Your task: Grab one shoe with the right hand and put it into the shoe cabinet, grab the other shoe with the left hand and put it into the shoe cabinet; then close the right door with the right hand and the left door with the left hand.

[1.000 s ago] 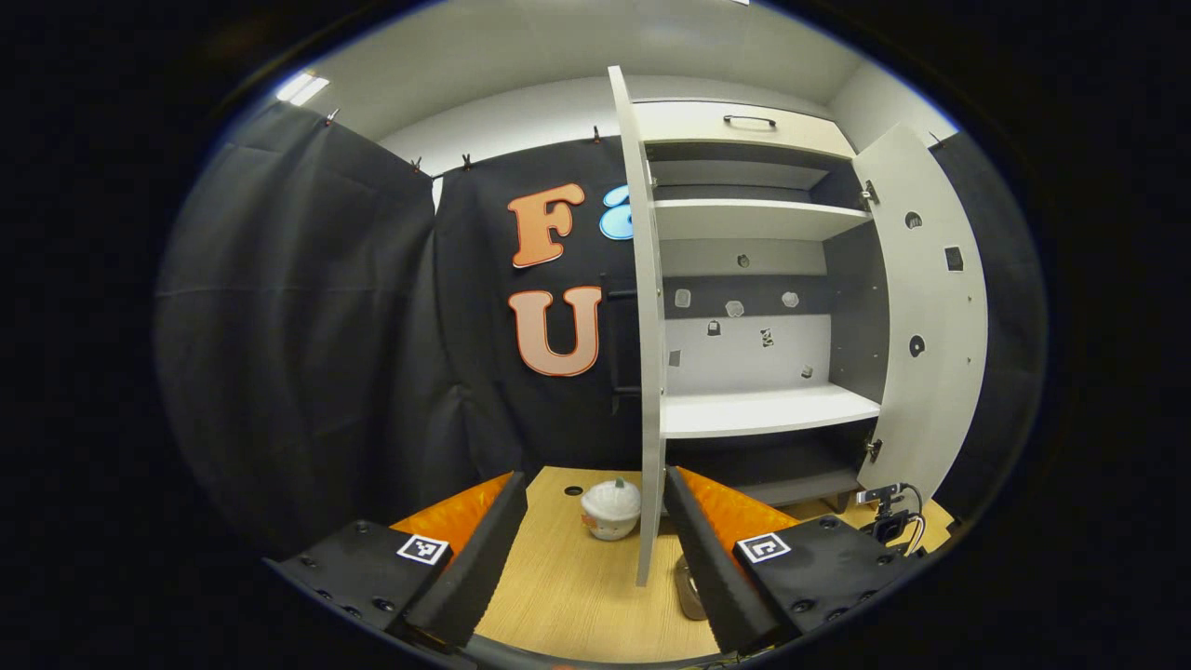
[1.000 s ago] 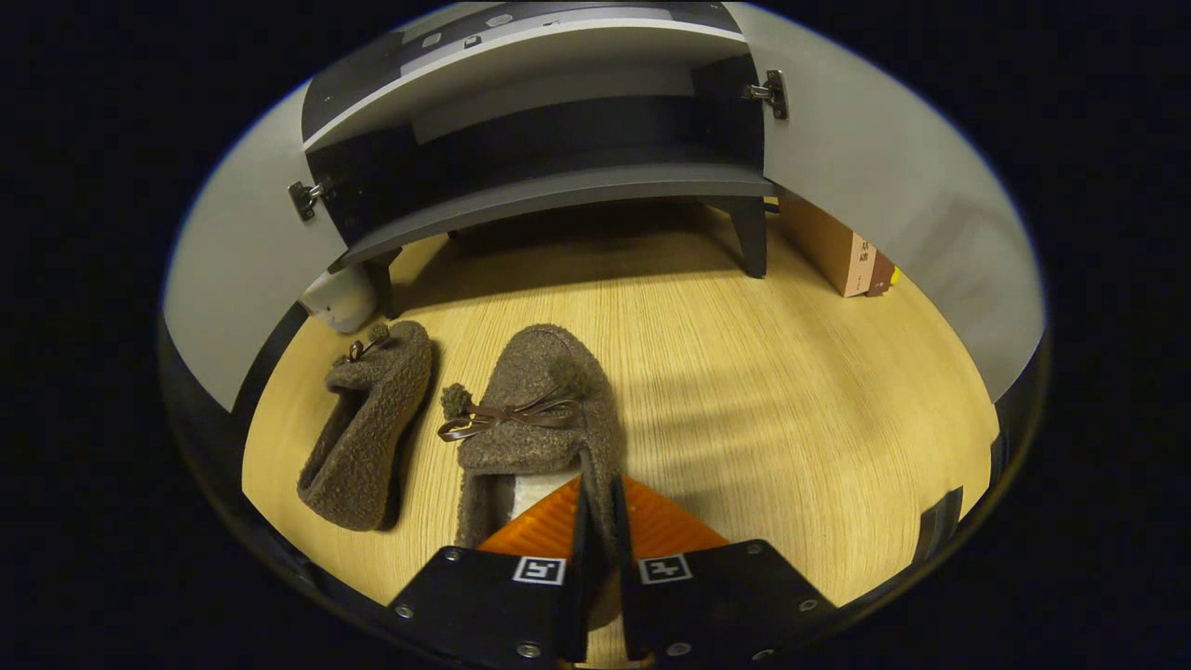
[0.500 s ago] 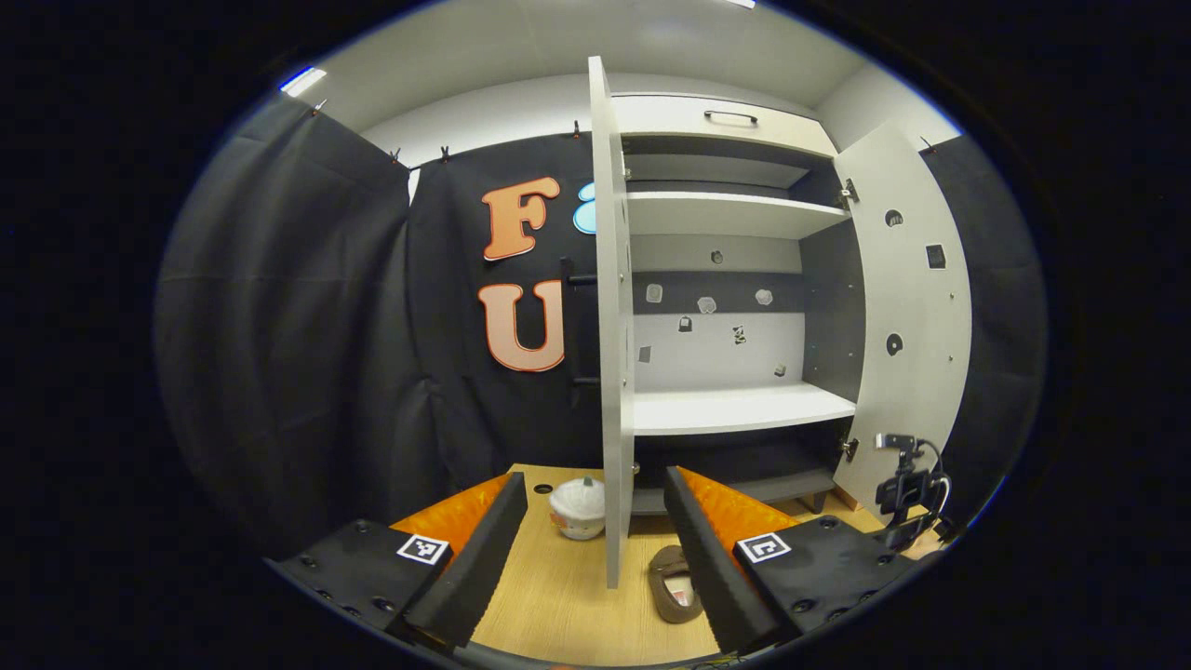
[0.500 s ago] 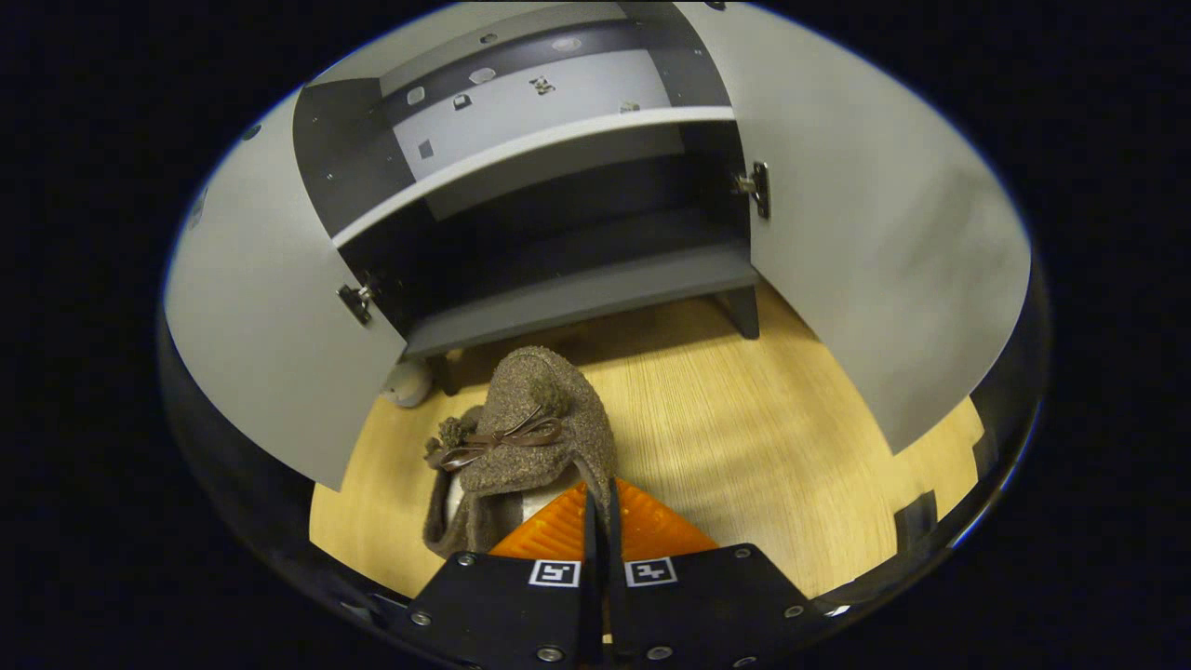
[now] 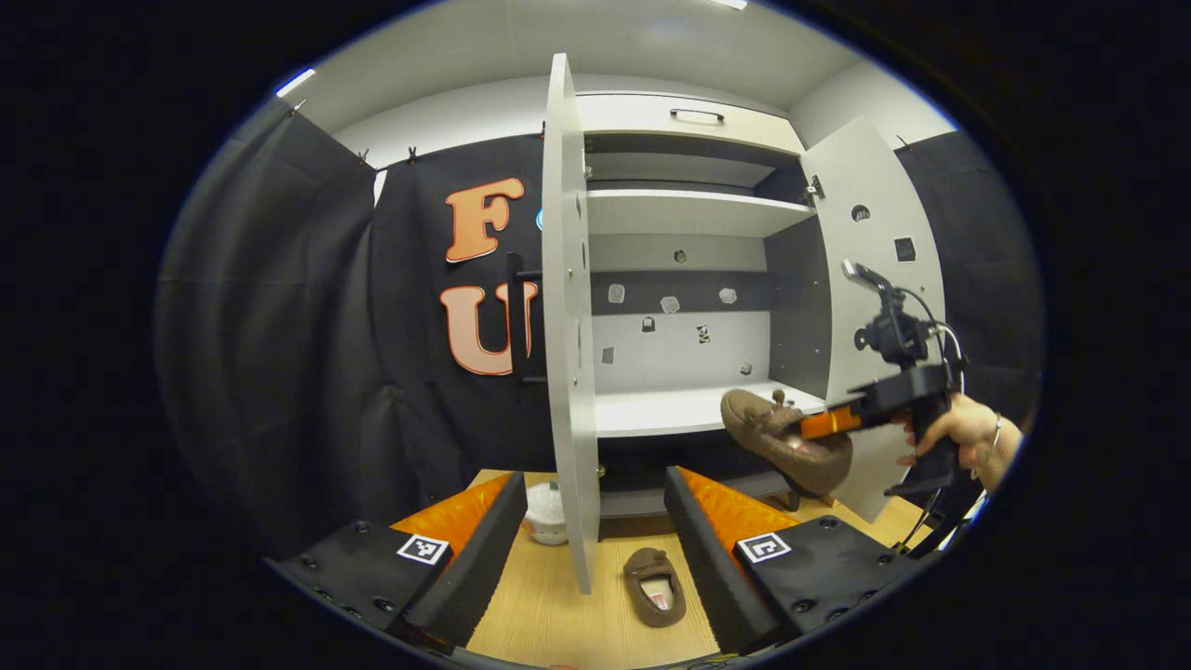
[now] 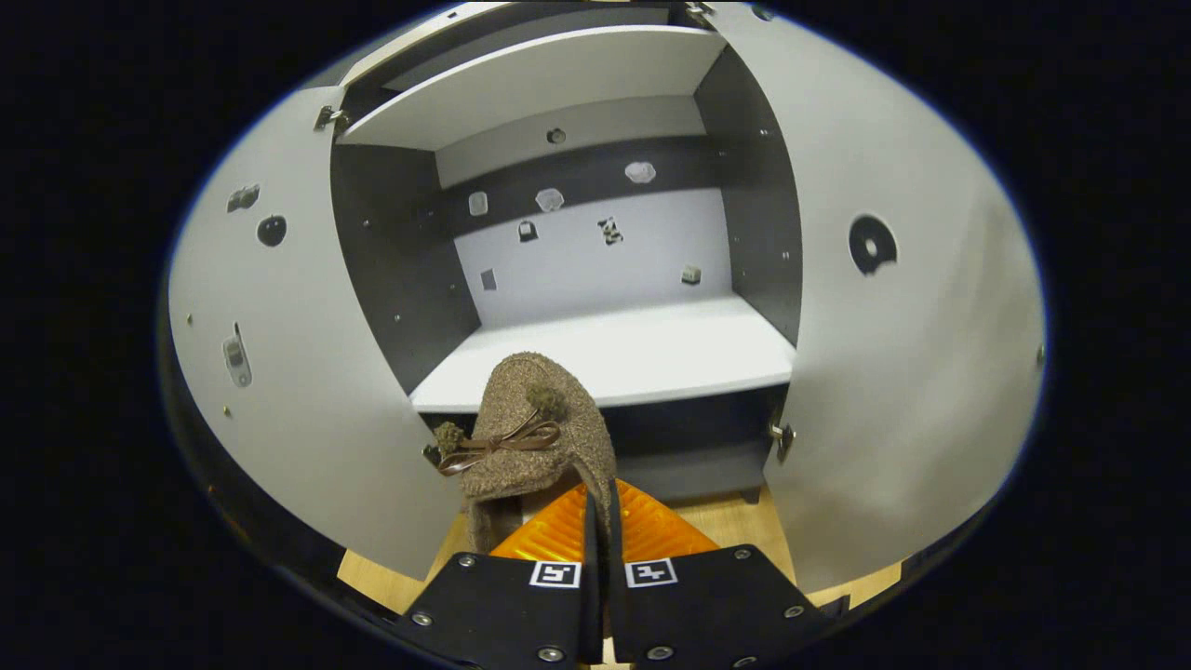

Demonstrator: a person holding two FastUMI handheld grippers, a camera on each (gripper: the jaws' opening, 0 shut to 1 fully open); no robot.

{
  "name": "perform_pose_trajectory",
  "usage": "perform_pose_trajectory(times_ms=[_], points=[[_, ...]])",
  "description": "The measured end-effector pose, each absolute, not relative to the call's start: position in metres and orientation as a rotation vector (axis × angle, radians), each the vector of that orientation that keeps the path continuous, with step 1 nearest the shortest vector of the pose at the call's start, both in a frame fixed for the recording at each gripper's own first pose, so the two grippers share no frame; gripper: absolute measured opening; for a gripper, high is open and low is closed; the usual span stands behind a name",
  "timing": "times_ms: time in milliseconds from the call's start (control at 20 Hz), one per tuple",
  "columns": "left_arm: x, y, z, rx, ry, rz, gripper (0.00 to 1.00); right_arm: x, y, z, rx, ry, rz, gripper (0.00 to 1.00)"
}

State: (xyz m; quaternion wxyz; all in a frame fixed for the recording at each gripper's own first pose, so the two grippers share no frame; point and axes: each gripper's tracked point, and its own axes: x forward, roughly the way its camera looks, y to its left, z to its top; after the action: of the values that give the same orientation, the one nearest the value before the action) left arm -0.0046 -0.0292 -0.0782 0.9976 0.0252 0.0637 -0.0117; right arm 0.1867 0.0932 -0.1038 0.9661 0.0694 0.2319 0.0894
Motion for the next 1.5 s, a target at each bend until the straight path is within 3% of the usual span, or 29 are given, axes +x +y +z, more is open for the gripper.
perform_pose_trajectory(times_ms=[300,600,850,1050,1200,1300,1400,1500], points=[[0.000,-0.032,-0.087,0.043,0.144,-0.032,0.96,0.290,0.087,-0.031,0.094,0.390,0.120,0.03],[0.011,-0.022,-0.095,0.043,0.169,-0.006,0.97,0.383,0.080,-0.075,0.094,0.496,0.035,0.03],[0.016,-0.017,-0.104,0.036,0.191,0.017,0.96,0.411,0.078,-0.095,0.139,0.533,0.000,0.03],[0.018,-0.019,-0.109,0.024,0.202,0.016,0.97,0.405,0.073,-0.077,0.121,0.478,0.011,0.18],[0.019,-0.021,-0.112,0.008,0.207,0.009,0.99,0.383,0.072,-0.061,0.106,0.432,0.036,0.37],[0.020,-0.022,-0.113,0.002,0.204,0.004,0.99,0.359,0.072,-0.046,0.116,0.382,0.054,0.41],[0.021,-0.024,-0.118,0.005,0.204,0.002,0.96,0.330,0.067,-0.034,0.111,0.326,0.063,0.60],[0.025,-0.033,-0.131,0.009,0.205,-0.004,0.95,0.300,0.064,-0.026,0.102,0.280,0.079,0.72]])
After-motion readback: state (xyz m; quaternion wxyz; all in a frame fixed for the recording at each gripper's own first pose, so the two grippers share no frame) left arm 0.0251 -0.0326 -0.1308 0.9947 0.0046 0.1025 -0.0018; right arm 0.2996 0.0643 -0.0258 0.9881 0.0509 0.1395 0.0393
